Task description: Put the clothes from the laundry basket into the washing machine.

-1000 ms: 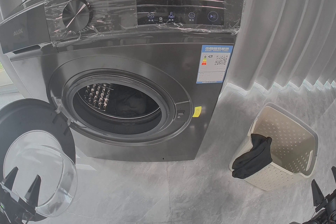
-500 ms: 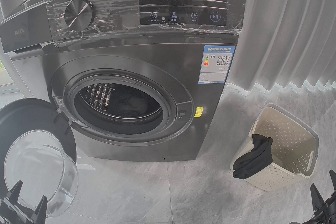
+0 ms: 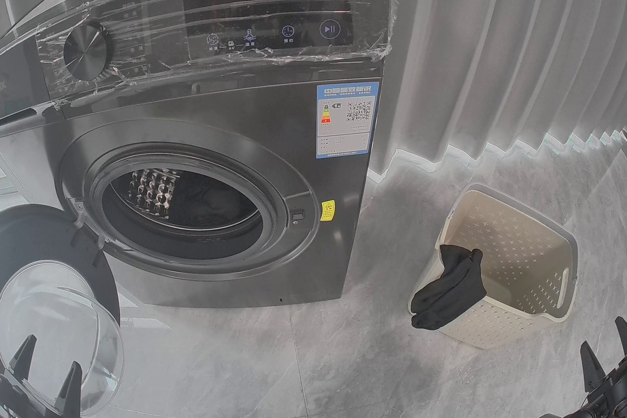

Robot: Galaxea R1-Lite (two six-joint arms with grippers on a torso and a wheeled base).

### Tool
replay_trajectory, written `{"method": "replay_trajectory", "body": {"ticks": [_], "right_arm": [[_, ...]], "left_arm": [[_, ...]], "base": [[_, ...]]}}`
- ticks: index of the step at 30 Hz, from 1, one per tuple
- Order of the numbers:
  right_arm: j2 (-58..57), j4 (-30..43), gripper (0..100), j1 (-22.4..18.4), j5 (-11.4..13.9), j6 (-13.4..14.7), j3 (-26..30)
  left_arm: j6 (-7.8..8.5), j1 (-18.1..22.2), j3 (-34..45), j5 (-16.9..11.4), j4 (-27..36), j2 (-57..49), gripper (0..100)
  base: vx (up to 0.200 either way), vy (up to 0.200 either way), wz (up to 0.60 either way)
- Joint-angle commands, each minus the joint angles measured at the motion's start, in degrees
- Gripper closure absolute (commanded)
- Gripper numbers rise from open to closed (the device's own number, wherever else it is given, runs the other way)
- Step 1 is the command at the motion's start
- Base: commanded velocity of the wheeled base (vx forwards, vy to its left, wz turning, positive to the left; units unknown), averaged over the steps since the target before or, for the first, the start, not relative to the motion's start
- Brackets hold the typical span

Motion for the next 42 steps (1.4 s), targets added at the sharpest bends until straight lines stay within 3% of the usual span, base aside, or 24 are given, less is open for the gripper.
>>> {"method": "replay_trajectory", "body": {"ticks": [1,8,25,34,42], "right_arm": [[-0.44,0.02,0,0.02,0.02,0.02,0.01],[-0.36,0.02,0,0.02,0.11,0.19,0.01],[-0.36,0.02,0,0.02,0.11,0.81,0.01],[-0.44,-0.07,0,0.02,0.19,0.99,0.01],[-0.36,-0.07,0,0.02,0.19,0.9,0.01]], "left_arm": [[-0.08,0.02,0.75,0.0,-0.04,-0.73,0],[-0.35,0.02,0.75,-0.09,-0.04,-0.73,0],[-0.52,0.02,0.75,-0.09,-0.04,-0.73,0],[-0.61,0.02,0.75,-0.26,-0.04,-0.73,0],[-0.7,0.02,0.75,-0.35,-0.04,-0.73,0]], "base": [[0.0,0.0,0.0],[0.0,0.0,-0.6],[0.0,0.0,0.0],[0.0,0.0,-0.6],[0.0,0.0,0.0]]}}
